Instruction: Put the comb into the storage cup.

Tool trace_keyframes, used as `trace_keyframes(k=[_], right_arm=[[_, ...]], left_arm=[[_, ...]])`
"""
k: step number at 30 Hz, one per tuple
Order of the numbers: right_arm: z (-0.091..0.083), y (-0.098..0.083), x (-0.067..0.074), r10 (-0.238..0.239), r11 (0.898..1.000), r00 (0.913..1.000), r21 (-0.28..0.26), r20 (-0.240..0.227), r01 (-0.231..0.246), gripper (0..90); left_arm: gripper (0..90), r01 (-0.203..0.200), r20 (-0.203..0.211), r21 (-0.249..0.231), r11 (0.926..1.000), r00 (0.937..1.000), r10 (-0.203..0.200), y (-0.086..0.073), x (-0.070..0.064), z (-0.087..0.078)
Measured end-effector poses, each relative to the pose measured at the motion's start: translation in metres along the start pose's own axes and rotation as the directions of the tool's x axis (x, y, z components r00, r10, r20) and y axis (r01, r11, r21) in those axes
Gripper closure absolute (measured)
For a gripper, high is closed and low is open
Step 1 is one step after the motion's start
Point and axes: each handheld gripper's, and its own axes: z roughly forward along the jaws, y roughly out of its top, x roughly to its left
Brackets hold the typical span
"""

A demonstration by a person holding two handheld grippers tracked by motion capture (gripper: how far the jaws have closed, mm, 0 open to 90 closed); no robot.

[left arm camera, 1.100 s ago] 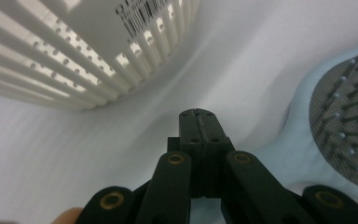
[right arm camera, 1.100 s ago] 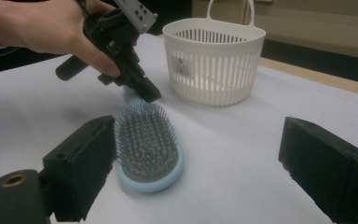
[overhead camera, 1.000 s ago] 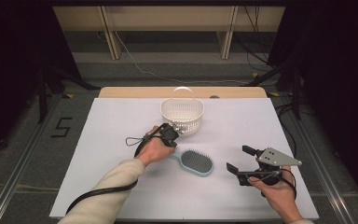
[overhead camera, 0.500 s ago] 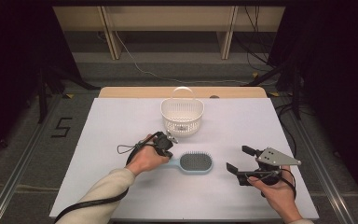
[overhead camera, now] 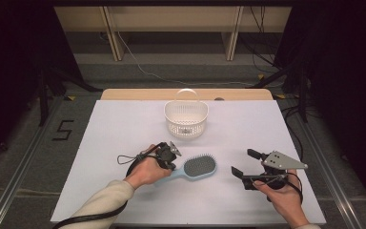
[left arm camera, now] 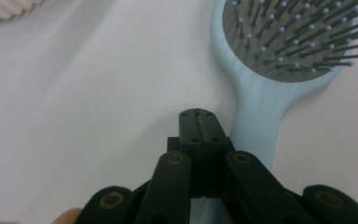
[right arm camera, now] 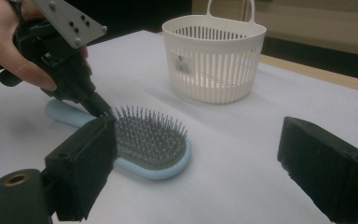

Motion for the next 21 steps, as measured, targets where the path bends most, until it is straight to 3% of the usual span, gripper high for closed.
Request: trace_keyframes(k=[11,21], right_arm=[[-0.001,0.0,0.0,0.0,1.0,1.0,-0.002,0.001,0.0,12.7],[-0.002,0.0,-0.001,-0.001,1.0,1.0,-0.005,0.001,0.001,12.8]], left_arm=[[89.6,-0.018,-0.016,0.013,0.9997,0.9997,0.018,-0.006,-0.014,-0.004],[89.6,-0.058,-0.03,0.029,0.9979,0.9978,0.059,-0.01,-0.024,-0.007]])
